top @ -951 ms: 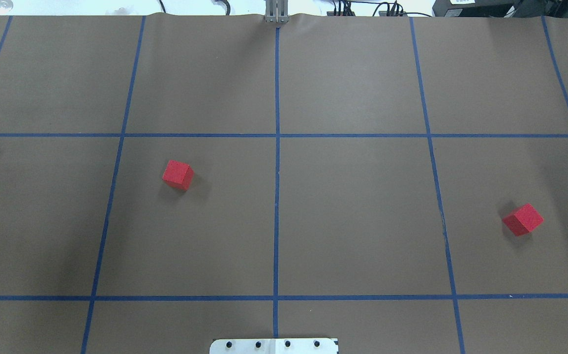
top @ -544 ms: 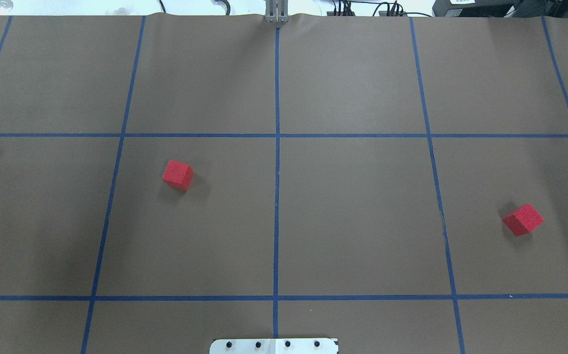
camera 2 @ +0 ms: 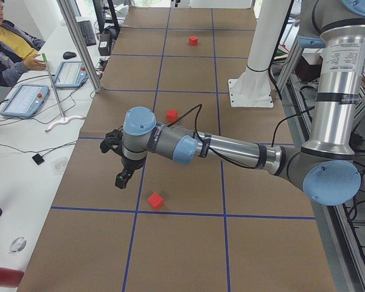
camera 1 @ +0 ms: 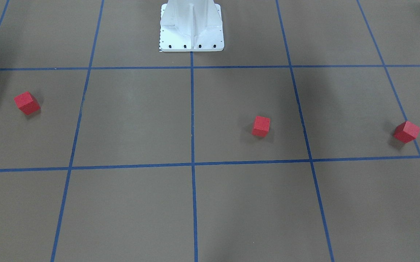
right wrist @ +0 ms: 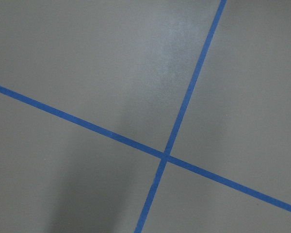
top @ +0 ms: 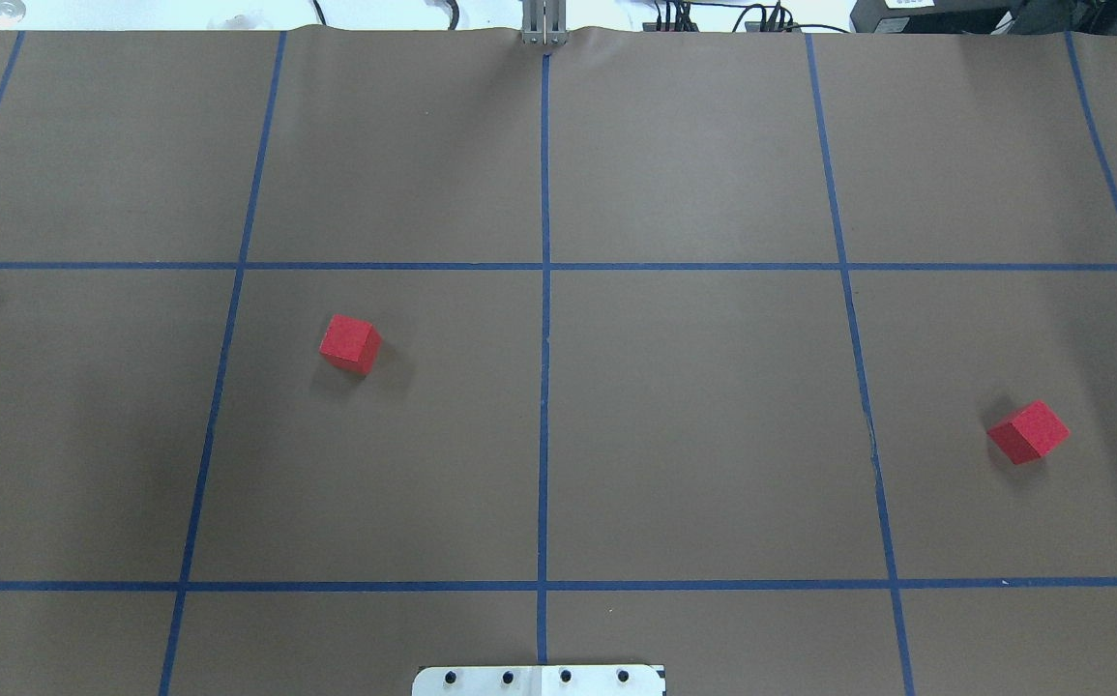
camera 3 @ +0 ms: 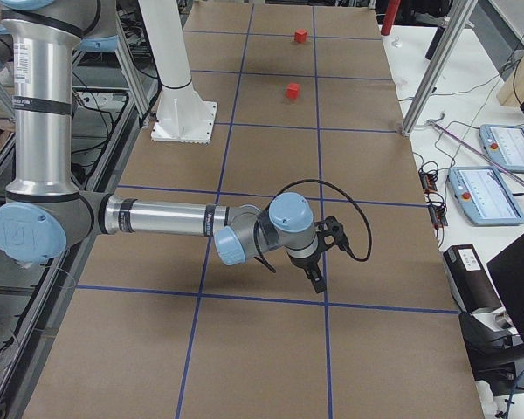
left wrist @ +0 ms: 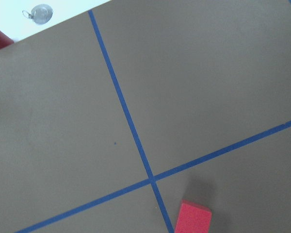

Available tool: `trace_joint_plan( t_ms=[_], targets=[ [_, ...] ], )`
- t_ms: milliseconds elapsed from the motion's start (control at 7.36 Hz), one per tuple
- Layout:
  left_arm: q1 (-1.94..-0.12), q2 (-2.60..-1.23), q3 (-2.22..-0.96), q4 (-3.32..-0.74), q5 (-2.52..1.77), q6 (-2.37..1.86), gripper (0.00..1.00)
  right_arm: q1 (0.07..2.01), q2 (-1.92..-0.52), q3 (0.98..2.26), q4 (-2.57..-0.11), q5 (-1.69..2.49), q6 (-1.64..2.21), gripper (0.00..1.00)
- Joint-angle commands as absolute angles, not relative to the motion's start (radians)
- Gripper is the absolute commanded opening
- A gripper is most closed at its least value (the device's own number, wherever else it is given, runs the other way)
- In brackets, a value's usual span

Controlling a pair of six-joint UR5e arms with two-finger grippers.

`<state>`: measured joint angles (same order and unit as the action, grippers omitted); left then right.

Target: Form red blocks into L shape at center

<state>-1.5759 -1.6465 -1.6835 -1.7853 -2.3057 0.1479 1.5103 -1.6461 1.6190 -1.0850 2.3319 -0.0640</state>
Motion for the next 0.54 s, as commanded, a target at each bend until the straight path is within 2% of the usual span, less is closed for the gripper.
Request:
trace_joint_plan(
  t_ms=[0,136,408],
  targets=[
    [-1.575,-1.654,-1.68,-1.815,-2.309,0.147,1.0,1.387,-1.626,1.635,-0.996,2.396,-0.041,0.99],
    [-1.569,-1.623,-1.674,-1.874,-2.306,0.149,1.0,1.309,-1.631,1.66,-0.974,2.457,0.098,0.99],
    [-1.557,-1.621,-1.658,-1.901,-2.307,0.147,1.0,1.127,-1.718,1.811,-0.953,2.392,0.314,0.97]
  ],
)
